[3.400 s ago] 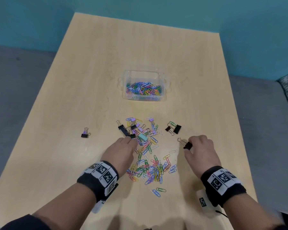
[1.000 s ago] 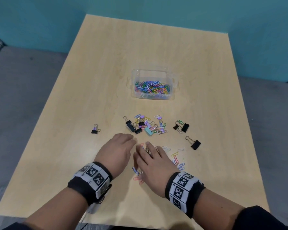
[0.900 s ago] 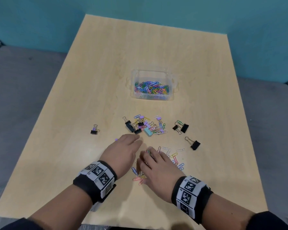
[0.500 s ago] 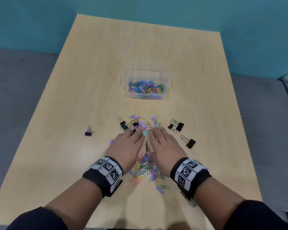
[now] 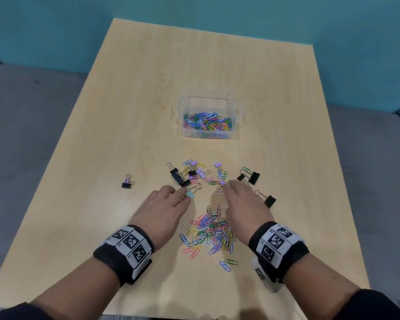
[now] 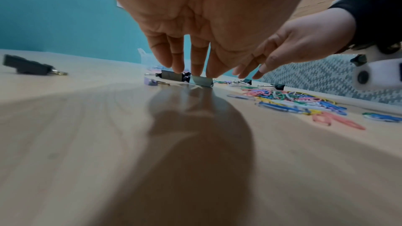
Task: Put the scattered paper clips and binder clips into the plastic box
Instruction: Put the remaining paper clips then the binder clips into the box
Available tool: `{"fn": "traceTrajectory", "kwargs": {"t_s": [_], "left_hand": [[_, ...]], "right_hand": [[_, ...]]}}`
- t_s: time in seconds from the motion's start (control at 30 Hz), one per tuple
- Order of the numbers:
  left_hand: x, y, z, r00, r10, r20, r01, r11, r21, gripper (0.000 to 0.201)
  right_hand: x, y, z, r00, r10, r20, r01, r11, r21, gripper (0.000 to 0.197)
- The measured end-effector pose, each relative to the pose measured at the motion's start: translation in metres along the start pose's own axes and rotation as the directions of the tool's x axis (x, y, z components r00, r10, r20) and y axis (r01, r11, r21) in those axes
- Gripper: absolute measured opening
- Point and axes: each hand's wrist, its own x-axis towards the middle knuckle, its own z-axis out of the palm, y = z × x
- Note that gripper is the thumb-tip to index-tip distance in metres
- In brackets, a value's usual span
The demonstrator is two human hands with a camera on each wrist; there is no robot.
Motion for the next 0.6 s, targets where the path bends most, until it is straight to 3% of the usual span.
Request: {"fn": "traceTrajectory", "kwargs": {"t_s": [0.07,0.1,0.27,0.37,0.47,0.6], "left_hand": [[-0.004,-0.005,-0.001,1.000,-0.005,-0.003,0.005,1.000,-0.005,0.048],[-0.006,-0.008,-0.001,1.000,-0.007,0.001,0.007,1.000,-0.012,0.048],[-0.013,-0.021,0.003,1.000,-0.011,-0.011,0.011,1.000,-0.012,0.046],[-0.016,-0.025,0.002,0.999,-0.032,-0.017,0.032,0.999,0.009,0.041],[-0.018,-0.027,0.001,0.998,-0.062,-0.002,0.062,0.998,0.033,0.036],[-0.019,-0.028,-0.002,0.994,-0.113,-0.005,0.113,0.993,0.027,0.035]], "right_hand": [[0.002,0.009,-0.010,0.992,0.124,-0.023,-0.123,0.991,0.047,0.040],[0.001,0.013,-0.012,0.992,0.123,-0.025,-0.122,0.992,0.024,0.039],[-0.009,0.006,0.004,0.986,-0.152,0.065,0.158,0.983,-0.096,0.048],[-0.014,-0.007,0.015,0.969,-0.213,0.125,0.224,0.971,-0.082,0.049],[-0.008,-0.020,0.016,0.966,-0.232,0.115,0.238,0.970,-0.043,0.053],[0.014,-0.030,0.012,0.984,-0.150,0.092,0.161,0.979,-0.121,0.056]]}}
